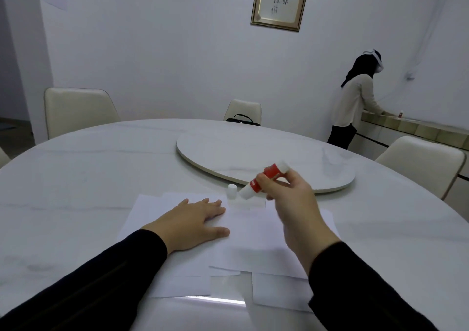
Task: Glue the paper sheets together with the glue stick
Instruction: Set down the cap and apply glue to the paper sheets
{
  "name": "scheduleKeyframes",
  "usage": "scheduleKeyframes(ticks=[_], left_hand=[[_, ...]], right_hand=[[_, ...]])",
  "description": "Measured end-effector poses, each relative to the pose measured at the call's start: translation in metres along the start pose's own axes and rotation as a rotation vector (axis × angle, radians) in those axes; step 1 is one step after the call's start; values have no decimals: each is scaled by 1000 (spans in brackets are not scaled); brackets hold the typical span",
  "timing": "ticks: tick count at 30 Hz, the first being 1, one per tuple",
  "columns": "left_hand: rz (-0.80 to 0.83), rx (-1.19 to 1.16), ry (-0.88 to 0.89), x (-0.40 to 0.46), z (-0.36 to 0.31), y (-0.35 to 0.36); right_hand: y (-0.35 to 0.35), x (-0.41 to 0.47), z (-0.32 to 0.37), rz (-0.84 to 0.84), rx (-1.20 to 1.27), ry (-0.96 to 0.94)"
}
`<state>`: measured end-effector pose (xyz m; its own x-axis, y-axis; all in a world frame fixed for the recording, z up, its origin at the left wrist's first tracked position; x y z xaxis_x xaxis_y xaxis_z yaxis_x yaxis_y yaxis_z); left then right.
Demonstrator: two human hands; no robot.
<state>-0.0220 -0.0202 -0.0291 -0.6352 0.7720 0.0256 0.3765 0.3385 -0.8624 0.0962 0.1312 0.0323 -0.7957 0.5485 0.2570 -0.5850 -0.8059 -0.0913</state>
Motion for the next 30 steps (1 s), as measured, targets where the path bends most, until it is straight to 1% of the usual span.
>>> scheduleKeyframes(ticks=[2,6,12,17,21,27,30], left_hand=[[-9,-7,-3,0,-1,0],[-9,-26,-5,-1,1,0],[-10,-48,-24,1,2,0],[20,2,-43,1,1,-4],[36,18,-60,1,0,-5],[35,-8,-66,1,2,-4],[31,-13,-66,0,1,-4]], right_hand=[[14,15,-12,-8,-112,-1],[36,27,-41,43,-265,14],[42,28,-54,68,-367,-62],[44,28,-54,127,-472,-84],[30,29,-52,66,-575,-99],[-9,33,-58,-7,-548,-22],[-30,37,-60,-56,-589,-15]])
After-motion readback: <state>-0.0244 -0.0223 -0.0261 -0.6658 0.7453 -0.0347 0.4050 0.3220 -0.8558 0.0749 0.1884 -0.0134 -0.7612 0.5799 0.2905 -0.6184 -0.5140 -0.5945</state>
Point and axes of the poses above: each hand's wrist, its own x-axis towards the middle knuckle, its own y-axis out of the palm, z = x × y, the point moved 1 cm from there along x, towards the middle knuckle, and after that the axes turned 10 degrees about -x, right-handed, at the moved point
